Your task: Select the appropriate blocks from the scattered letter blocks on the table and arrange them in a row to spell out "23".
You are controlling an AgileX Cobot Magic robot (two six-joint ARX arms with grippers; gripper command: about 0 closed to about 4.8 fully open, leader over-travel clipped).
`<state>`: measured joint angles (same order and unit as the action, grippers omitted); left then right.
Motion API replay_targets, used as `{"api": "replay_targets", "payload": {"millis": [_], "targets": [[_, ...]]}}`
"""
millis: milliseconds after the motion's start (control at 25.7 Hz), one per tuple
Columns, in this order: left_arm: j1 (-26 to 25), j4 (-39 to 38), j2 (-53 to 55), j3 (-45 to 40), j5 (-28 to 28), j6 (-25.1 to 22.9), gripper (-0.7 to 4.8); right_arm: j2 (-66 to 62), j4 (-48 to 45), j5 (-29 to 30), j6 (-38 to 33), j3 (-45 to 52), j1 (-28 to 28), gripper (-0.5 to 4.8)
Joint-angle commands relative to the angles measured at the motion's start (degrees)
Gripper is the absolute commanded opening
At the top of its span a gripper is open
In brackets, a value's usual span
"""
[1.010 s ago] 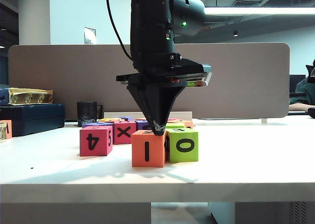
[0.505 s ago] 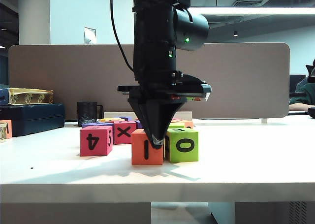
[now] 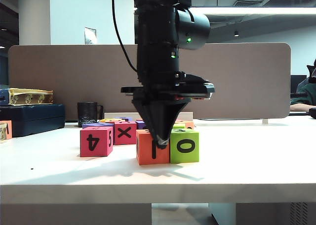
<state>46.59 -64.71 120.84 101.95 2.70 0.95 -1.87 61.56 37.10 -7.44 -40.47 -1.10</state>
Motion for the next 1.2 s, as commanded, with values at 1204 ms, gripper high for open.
{"api": "replay_targets", "payload": {"millis": [1204], "targets": [[-9.40, 0.13, -2.69, 0.15, 2.56, -0.90, 0.15, -0.11, -0.50, 0.11, 0.20, -0.13, 0.07, -0.01]]}}
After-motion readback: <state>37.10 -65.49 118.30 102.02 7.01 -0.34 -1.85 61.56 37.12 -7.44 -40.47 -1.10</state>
